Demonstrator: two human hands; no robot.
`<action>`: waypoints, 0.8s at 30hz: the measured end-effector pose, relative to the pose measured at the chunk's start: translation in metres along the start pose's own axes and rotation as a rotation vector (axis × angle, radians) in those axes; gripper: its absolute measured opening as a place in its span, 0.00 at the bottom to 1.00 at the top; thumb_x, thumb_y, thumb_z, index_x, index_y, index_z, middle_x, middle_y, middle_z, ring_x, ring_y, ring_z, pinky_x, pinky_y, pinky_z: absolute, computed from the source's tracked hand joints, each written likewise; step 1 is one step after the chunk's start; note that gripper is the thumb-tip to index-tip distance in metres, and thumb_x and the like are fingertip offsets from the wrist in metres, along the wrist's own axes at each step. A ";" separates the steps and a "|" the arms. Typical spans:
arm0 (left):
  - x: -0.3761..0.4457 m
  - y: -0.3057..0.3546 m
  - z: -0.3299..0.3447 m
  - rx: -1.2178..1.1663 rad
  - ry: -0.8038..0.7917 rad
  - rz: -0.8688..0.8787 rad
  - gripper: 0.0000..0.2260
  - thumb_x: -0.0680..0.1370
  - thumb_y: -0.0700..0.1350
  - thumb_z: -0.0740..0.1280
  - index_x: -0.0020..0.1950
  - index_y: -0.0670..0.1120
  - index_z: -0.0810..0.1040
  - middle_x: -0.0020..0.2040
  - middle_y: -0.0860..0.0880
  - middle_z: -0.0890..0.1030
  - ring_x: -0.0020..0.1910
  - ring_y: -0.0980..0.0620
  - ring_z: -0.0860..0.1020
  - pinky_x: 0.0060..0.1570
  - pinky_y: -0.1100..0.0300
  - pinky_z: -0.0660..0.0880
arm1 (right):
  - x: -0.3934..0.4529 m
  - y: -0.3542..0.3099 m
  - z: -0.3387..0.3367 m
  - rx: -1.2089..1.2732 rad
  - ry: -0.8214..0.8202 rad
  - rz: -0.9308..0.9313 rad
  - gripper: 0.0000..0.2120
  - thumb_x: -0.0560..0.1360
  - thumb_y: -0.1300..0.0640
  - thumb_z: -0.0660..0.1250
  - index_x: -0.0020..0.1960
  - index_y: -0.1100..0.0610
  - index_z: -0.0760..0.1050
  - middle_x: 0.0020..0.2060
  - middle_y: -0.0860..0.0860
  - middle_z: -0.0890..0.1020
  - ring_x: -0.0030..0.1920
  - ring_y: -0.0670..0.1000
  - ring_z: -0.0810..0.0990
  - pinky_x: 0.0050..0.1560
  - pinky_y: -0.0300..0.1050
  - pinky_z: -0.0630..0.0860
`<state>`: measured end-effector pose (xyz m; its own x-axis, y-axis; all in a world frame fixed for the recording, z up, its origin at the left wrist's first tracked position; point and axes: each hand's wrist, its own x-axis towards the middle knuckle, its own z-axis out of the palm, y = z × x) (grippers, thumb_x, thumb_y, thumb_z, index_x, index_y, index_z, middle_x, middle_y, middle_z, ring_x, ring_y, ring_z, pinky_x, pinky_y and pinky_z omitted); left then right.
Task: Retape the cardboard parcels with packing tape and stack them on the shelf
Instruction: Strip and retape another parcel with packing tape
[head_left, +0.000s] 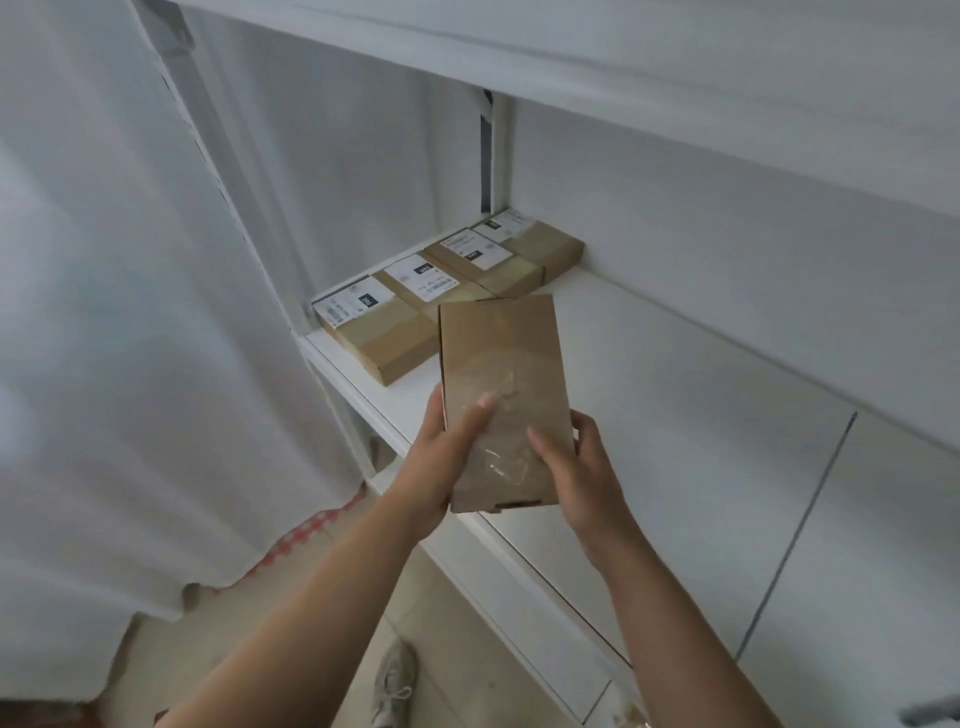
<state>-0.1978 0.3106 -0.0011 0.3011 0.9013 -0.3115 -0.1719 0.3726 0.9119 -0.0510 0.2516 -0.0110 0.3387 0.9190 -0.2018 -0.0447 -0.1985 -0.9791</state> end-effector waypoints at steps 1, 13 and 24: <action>0.004 0.002 -0.004 -0.007 -0.014 -0.013 0.22 0.76 0.54 0.73 0.67 0.57 0.71 0.57 0.47 0.82 0.52 0.40 0.84 0.37 0.45 0.81 | 0.005 0.000 0.006 -0.001 0.021 -0.005 0.15 0.78 0.47 0.68 0.62 0.46 0.70 0.51 0.43 0.82 0.48 0.41 0.83 0.52 0.43 0.79; 0.089 0.054 -0.124 -0.087 -0.134 -0.023 0.18 0.76 0.49 0.73 0.64 0.58 0.74 0.59 0.46 0.83 0.57 0.41 0.82 0.54 0.34 0.78 | 0.076 -0.020 0.125 -0.114 -0.086 -0.031 0.23 0.76 0.50 0.72 0.68 0.47 0.70 0.57 0.45 0.83 0.58 0.46 0.82 0.62 0.51 0.77; 0.138 0.069 -0.140 0.104 -0.138 0.026 0.20 0.70 0.54 0.78 0.60 0.54 0.78 0.52 0.53 0.85 0.51 0.51 0.84 0.54 0.47 0.81 | 0.084 -0.017 0.160 -0.292 0.140 -0.032 0.31 0.72 0.52 0.76 0.68 0.44 0.62 0.55 0.38 0.78 0.50 0.33 0.79 0.44 0.30 0.76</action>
<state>-0.2991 0.4917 -0.0181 0.4245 0.8690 -0.2543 -0.0856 0.3181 0.9442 -0.1723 0.3864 -0.0155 0.4624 0.8747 -0.1452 0.2328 -0.2778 -0.9320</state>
